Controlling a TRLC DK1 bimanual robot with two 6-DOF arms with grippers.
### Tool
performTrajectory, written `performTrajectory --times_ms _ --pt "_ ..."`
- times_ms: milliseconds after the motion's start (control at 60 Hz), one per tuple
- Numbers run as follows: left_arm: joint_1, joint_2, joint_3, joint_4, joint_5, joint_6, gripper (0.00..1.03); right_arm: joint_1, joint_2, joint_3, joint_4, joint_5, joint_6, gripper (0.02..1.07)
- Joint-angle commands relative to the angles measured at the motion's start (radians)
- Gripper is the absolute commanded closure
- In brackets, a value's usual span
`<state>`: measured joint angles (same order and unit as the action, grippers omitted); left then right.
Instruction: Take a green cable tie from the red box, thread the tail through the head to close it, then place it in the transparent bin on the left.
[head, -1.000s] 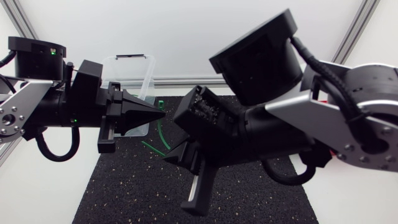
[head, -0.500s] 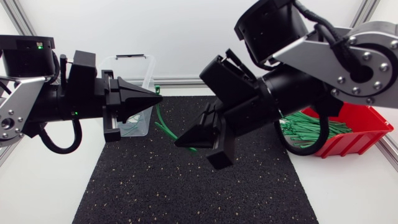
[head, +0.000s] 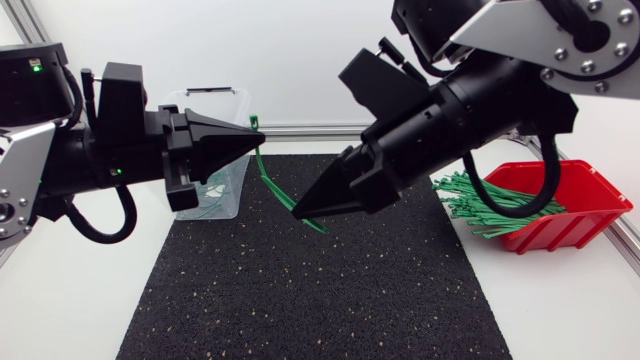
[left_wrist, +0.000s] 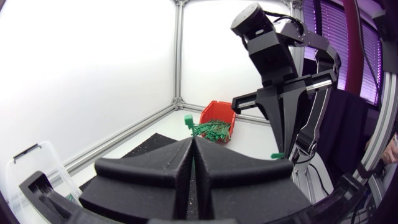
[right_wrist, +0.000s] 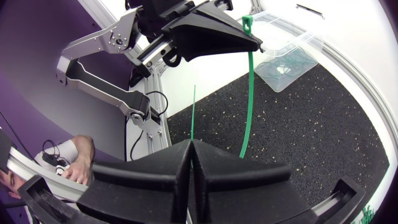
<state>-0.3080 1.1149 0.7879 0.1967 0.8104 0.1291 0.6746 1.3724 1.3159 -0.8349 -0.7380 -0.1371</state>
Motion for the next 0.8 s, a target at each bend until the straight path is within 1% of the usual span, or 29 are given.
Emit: performTrajectory --times_ms 0,167,250,350,400,467,583,617,700,783 --pt "0.017 0.023 -0.049 0.026 0.01 -0.06 1.0 0.003 0.001 0.051 -0.041 -0.012 0.034 1.02" --pt "-0.008 0.056 -0.101 0.112 0.013 -0.126 1.0 0.014 0.013 0.086 -0.096 0.003 0.044 1.02" --pt "-0.022 0.065 -0.105 0.115 0.013 -0.128 1.0 0.017 0.025 0.101 -0.119 0.023 0.025 1.02" --pt "-0.036 0.066 -0.111 0.121 0.015 -0.135 1.0 0.033 0.022 0.115 -0.139 0.023 -0.004 1.02" --pt "-0.037 0.066 -0.113 0.121 0.013 -0.135 1.0 0.034 0.028 0.126 -0.175 0.022 0.008 1.02" --pt "-0.043 0.066 -0.121 0.136 0.013 -0.135 1.0 0.04 0.062 0.148 -0.268 0.012 0.005 1.02" --pt "-0.049 0.082 -0.122 0.147 0.013 -0.135 1.0 0.037 0.114 0.157 -0.345 0.0 0.005 1.02" --pt "-0.052 0.088 -0.122 0.15 0.013 -0.135 1.0 0.029 0.123 0.166 -0.359 -0.014 -0.006 1.02" --pt "-0.054 0.094 -0.122 0.158 0.013 -0.135 1.0 0.026 0.131 0.187 -0.377 -0.014 -0.009 1.02" --pt "-0.06 0.099 -0.121 0.159 0.013 -0.132 1.0 0.008 0.151 0.23 -0.448 -0.02 -0.033 1.02"
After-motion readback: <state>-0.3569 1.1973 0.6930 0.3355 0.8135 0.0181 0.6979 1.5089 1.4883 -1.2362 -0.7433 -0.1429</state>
